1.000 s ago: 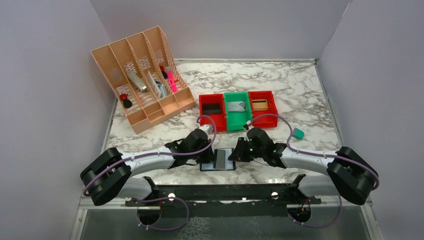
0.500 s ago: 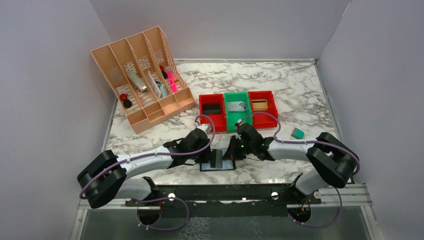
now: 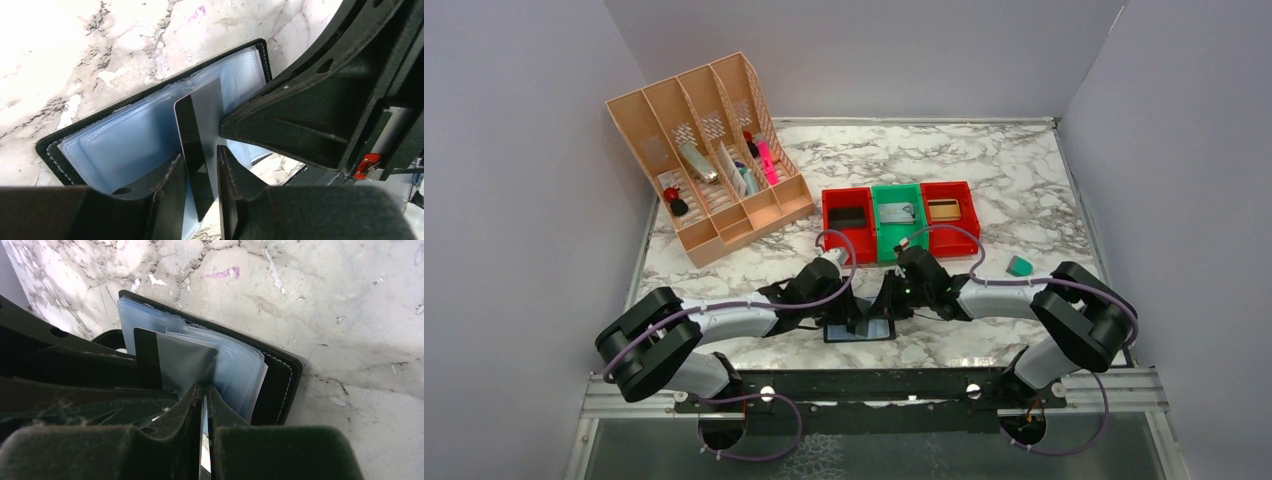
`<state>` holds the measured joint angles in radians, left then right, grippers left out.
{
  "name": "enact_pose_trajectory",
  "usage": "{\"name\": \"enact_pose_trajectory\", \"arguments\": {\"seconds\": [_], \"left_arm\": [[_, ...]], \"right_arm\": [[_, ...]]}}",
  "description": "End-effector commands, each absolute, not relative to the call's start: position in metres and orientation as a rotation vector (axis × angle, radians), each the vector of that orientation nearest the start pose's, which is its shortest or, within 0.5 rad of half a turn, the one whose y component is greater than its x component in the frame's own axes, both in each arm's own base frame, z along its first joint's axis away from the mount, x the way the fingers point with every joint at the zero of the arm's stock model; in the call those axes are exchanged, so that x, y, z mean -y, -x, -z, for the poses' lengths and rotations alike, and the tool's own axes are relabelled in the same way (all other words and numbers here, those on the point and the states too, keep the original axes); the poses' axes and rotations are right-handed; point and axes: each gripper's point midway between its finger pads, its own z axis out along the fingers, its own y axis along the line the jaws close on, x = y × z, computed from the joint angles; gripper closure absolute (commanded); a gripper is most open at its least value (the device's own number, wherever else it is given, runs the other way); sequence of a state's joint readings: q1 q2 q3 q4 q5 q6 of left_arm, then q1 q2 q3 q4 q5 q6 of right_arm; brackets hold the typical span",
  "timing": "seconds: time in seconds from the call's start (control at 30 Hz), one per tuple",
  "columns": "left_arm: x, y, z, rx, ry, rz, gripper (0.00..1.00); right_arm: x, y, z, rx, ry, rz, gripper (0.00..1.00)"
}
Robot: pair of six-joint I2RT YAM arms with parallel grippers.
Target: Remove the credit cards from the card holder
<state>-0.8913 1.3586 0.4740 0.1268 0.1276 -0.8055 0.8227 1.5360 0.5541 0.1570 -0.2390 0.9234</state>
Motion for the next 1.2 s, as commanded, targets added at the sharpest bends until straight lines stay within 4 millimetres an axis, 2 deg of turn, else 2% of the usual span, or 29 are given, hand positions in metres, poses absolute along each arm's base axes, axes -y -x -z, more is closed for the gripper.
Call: {"name": "enact_pose_trajectory", "arguments": {"seconds": [0.0,0.2,0.37,0.43,0.6,0.7,0.77,0.9,1.17], "left_arm": [[0.274,-0.153,-0.021,-2.575,-0.144,0.902,0.74],[0.254,-0.164,-0.030,-2.537,-0.116,0.760,0.85],[0.256,-0.163,-0.039,-2.507,-0.151,0.792,0.93],[0.257,-0.163,-0.041,-2.510,-0.162,0.795,0.94],[0.262,-0.161,-0.041,-2.517,-0.191,0.816,0.79],[0.264,-0.159,-0.040,-2.534,-0.209,0.820,0.79],[0.263,-0.160,-0.039,-2.535,-0.212,0.813,0.81],[0.258,-0.162,-0.040,-2.527,-0.209,0.782,1.00],[0.246,-0.170,-0.046,-2.500,-0.188,0.692,1.00]], "right_arm": [[-0.244,-0.155,0.039,-2.830,-0.076,-0.658,0.87],[-0.241,-0.160,0.037,-2.821,-0.085,-0.617,0.87],[-0.243,-0.162,0.034,-2.810,-0.082,-0.630,0.87],[-0.243,-0.162,0.033,-2.809,-0.085,-0.630,0.87],[-0.244,-0.163,0.031,-2.804,-0.084,-0.632,0.87],[-0.245,-0.164,0.030,-2.803,-0.084,-0.633,0.87],[-0.245,-0.164,0.030,-2.803,-0.084,-0.634,0.87],[-0.245,-0.164,0.030,-2.802,-0.092,-0.636,0.87],[-0.246,-0.167,0.024,-2.788,-0.083,-0.634,0.87]]}}
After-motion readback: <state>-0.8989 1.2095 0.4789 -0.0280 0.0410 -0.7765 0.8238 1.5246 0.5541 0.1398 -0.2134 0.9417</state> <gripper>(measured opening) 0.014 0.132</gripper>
